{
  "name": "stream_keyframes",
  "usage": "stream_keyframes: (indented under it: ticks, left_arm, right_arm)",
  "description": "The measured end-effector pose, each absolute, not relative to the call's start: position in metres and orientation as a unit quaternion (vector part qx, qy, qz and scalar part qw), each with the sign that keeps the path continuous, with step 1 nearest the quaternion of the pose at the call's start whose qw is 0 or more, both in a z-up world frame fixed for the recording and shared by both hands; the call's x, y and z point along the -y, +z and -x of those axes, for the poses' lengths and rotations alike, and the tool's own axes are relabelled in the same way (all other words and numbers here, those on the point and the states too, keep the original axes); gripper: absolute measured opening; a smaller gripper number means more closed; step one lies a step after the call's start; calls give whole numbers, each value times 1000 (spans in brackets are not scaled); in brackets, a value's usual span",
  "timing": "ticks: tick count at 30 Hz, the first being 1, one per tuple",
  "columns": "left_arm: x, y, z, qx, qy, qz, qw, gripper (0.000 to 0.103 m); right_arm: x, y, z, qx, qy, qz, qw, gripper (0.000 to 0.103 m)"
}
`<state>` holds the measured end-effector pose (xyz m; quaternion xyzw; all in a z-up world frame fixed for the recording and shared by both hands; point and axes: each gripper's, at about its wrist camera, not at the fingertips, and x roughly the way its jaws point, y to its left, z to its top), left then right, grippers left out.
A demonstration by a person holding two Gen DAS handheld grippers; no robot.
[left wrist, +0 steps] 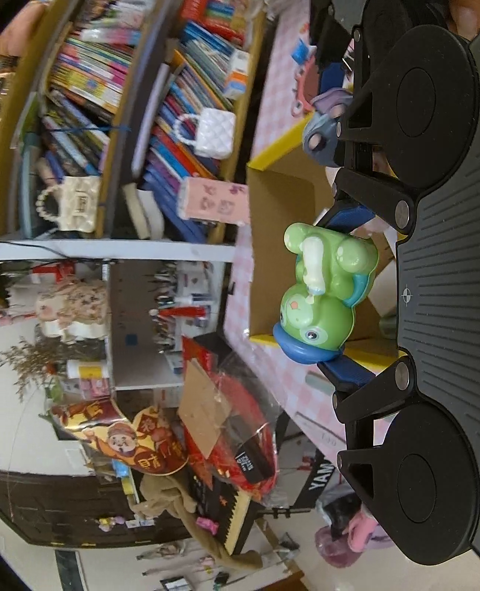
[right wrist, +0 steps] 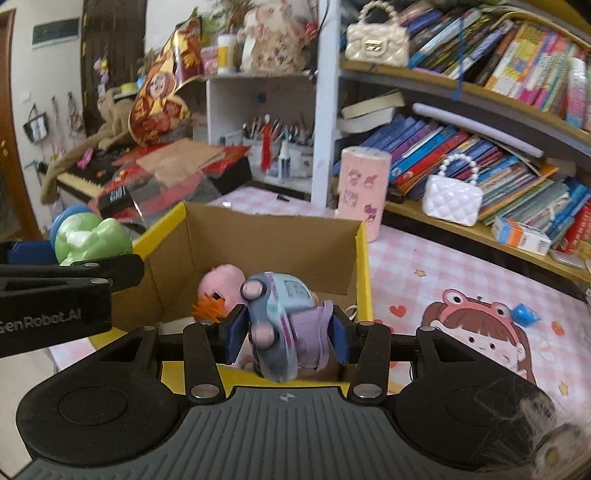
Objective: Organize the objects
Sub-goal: 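Open both grippers to drop the plush and toy car into the box, then withdraw both grippers from the box toward the binder clip and blue item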
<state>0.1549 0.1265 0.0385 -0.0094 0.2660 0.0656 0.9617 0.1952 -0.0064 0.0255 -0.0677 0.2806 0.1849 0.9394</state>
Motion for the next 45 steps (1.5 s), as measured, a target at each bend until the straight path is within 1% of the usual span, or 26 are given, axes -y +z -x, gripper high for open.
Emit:
stream_keyframes:
  ticks: [3,4,12,14,16,19,22,33,41,45]
  left_arm:
    - [-123,28,-169,-285,71,5,956,72]
    - [-122,26,-173,-289,73,3,954,72]
    - [-118,12,-192,-318,81,3,944,77]
    - [-117,12,-194,-321,81,5,944,82]
    - [-115,14,-191,-314,80,3,946,84]
    - [-114,20,-185,-301,81,3,950,88]
    - [-114,27,-181,-289,80,8,954,88]
    - [-125,51,-135,-252,74,28,964,90]
    - [-133,42,-100,-267,69,25,961,91]
    - [-134,32,-81,-283,68,23,957,91]
  right_arm:
    - [3,14,-209,-291,200,82,932,43]
    - [1,10,-214,-296,205,86,929,42]
    - [-4,-6,-235,-323,233,89,913,42]
    - [-4,-6,-235,-322,236,91,913,43]
    - [-4,-5,-233,-318,237,94,913,47]
    - [-2,0,-230,-315,239,85,915,48]
    - [1,6,-224,-308,238,76,918,50]
    - [20,35,-184,-277,206,32,938,51]
    - [30,33,-144,-281,182,21,942,51]
    - [32,25,-123,-294,161,24,942,53]
